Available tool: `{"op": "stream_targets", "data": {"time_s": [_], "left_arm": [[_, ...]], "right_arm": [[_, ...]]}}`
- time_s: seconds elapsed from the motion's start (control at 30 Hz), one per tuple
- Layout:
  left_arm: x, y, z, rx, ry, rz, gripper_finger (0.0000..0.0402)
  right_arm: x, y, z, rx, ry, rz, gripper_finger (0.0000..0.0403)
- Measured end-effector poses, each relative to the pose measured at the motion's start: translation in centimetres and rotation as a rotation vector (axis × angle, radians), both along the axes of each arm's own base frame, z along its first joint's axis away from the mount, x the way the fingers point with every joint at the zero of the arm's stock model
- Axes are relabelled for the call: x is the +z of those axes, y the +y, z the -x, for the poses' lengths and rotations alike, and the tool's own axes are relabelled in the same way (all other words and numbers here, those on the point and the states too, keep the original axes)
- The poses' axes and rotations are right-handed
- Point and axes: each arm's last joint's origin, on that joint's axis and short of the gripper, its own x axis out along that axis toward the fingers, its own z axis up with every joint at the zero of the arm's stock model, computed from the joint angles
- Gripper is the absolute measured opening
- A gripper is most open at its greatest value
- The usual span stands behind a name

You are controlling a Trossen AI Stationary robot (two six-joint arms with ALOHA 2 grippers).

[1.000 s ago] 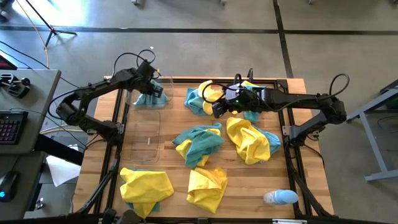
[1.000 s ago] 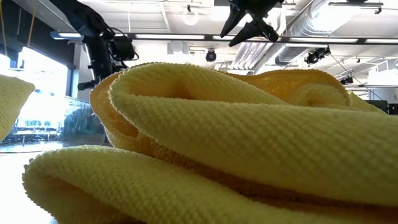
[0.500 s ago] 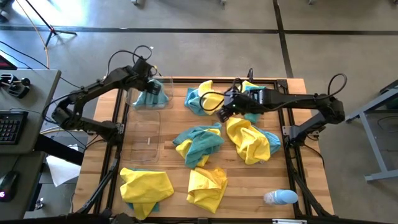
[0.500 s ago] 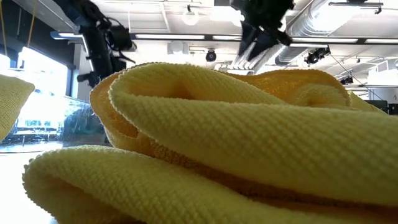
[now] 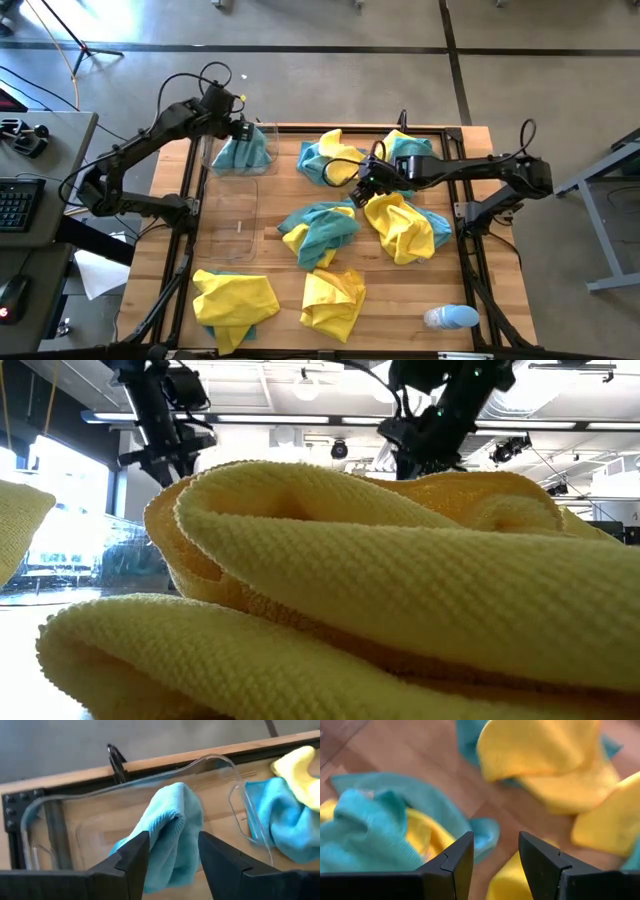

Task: Sort microfiber towel by color & place in baskets
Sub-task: Put the blue microfiber cloth into the top transparent bin

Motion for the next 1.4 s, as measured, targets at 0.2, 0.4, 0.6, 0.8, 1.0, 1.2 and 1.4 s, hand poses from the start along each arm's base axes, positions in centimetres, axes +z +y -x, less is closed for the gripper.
{"op": "stream_targets", "data": {"time_s": [0.2,0.4,0.6,0.8,1.0,1.2,1.4], "left_arm": [[-3.0,1.6,-1.3,0.038,0.067,0.096,0.0091],[-6.5,2.5,-1.9,0.085,0.146,0.185,0.001],[-8.9,2.7,-2.2,0.109,0.173,0.254,0.0006],[-10.6,2.8,-2.3,0.105,0.197,0.315,0.0002],[-11.9,3.2,-2.8,0.096,0.202,0.358,0.0001],[-11.9,3.2,-2.8,0.092,0.181,0.371,0.0001],[-8.3,2.2,-2.0,0.104,0.077,0.267,0.0001]], "right_arm": [[-1.0,0.2,0.2,0.03,-0.004,-0.049,0.0151],[-0.8,0.2,-0.1,0.033,-0.032,-0.043,0.0151],[-0.7,0.2,-0.1,0.049,-0.032,-0.033,0.0151],[-0.7,0.1,-0.1,0.054,-0.03,-0.028,0.0151],[-0.7,-0.2,-0.1,0.053,-0.029,-0.02,0.0151],[-0.7,-0.4,0.0,0.049,-0.027,-0.015,0.0151],[-0.7,-0.4,0.0,0.074,-0.024,-0.014,0.0151]]}}
